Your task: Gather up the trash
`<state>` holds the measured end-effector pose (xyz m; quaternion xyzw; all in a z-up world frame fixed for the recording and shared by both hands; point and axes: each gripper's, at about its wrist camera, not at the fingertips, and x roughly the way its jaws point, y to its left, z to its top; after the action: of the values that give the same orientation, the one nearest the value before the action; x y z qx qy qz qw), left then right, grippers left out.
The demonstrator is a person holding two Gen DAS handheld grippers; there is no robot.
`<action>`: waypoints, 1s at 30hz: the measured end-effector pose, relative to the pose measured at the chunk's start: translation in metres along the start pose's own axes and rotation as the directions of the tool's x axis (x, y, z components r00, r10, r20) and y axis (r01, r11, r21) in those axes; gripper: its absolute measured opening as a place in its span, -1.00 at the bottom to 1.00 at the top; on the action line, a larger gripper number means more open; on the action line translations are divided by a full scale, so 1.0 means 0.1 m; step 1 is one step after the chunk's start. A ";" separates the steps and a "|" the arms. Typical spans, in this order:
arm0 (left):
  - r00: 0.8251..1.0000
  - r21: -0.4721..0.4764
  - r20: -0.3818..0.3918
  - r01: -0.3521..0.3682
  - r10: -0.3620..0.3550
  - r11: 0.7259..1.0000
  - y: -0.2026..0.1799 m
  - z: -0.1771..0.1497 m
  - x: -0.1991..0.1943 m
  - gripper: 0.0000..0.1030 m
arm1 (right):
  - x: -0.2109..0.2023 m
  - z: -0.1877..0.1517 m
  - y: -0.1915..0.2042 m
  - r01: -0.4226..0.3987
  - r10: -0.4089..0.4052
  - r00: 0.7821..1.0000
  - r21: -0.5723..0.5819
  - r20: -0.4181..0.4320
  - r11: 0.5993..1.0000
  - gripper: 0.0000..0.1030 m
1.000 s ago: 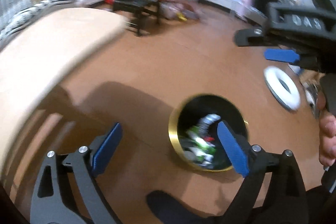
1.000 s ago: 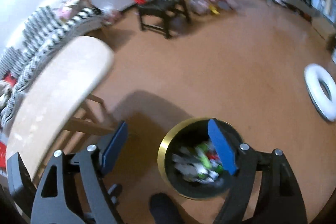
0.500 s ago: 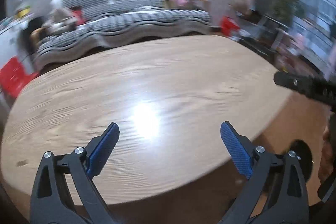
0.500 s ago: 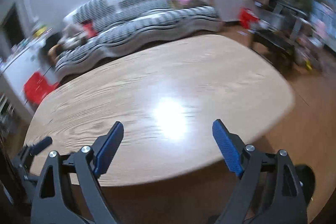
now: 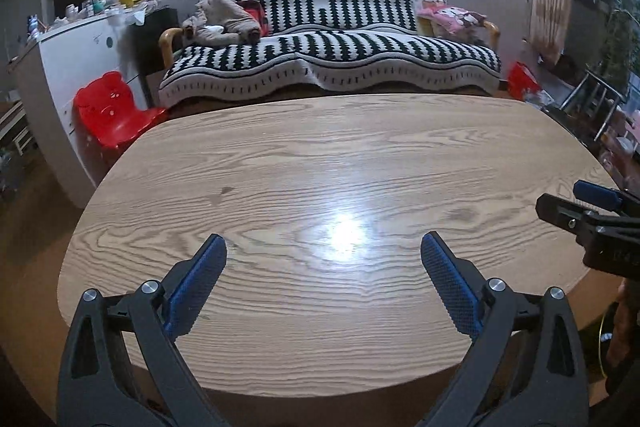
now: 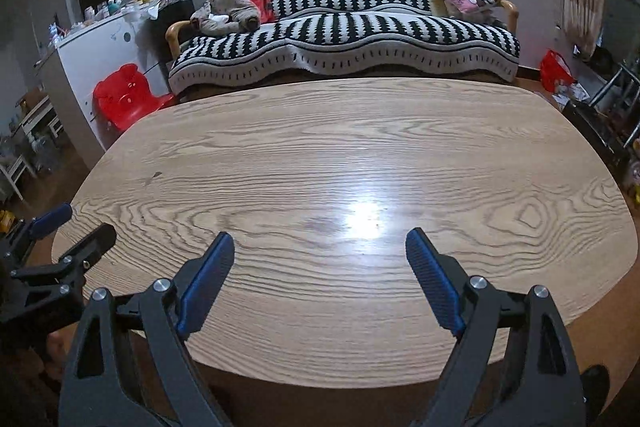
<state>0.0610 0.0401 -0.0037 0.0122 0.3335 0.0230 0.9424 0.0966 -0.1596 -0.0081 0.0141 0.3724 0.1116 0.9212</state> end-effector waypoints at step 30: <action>1.000 -0.026 -0.007 0.006 -0.006 1.000 -0.06 0.01 0.00 0.84 | -0.02 -0.08 -0.04 0.015 -0.016 1.000 -0.014 -0.023 1.000 0.64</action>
<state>0.0620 0.0341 -0.0033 -0.0010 0.3365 0.0246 0.9414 0.0903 -0.1646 -0.0129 0.0037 0.3825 0.1071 0.9177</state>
